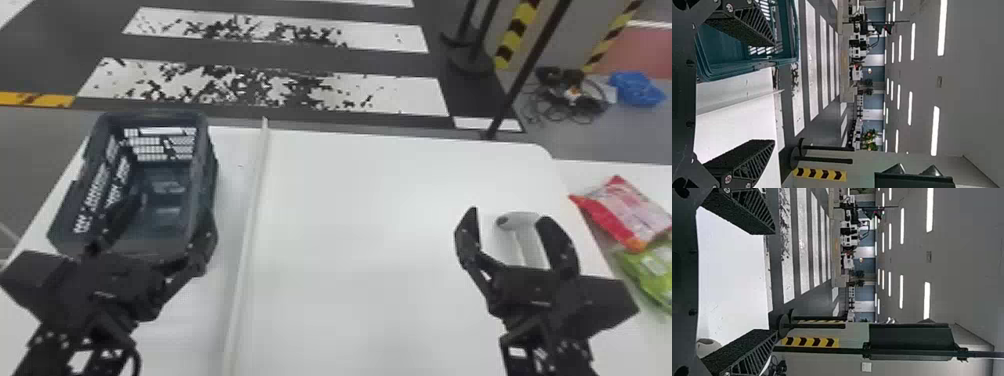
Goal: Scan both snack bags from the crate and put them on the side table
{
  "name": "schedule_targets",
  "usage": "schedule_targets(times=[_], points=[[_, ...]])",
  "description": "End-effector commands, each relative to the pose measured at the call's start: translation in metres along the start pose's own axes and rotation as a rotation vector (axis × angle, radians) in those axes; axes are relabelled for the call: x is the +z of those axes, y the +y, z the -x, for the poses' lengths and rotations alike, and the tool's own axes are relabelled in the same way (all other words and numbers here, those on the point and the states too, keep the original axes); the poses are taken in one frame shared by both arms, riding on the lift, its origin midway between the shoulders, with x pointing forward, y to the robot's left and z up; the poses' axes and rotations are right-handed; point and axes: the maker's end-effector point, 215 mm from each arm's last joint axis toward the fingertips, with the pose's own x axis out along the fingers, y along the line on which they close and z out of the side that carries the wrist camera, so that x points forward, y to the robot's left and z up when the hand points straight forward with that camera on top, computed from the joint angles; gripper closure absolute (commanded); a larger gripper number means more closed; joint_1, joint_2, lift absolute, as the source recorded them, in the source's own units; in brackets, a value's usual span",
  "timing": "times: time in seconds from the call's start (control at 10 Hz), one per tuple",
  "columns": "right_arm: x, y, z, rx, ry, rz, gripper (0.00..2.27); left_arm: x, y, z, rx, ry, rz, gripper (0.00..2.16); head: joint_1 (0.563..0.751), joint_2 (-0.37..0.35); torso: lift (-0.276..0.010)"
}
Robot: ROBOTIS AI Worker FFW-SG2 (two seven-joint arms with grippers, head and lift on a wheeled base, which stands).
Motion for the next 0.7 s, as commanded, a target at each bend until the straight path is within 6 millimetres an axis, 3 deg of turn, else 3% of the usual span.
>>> schedule_targets(times=[0.0,0.6], points=[[0.0006,0.0028,-0.0011,0.005,-0.002,-0.002,0.03,-0.0013,-0.0002,-0.0001,0.0,0.002,0.001,0.12,0.695,-0.07,-0.087],[-0.0013,0.0043,-0.0025,0.008,0.001,-0.01,0.03,-0.0017,0.0002,-0.0011,0.004,0.004,0.003,0.12,0.695,-0.066,-0.087]])
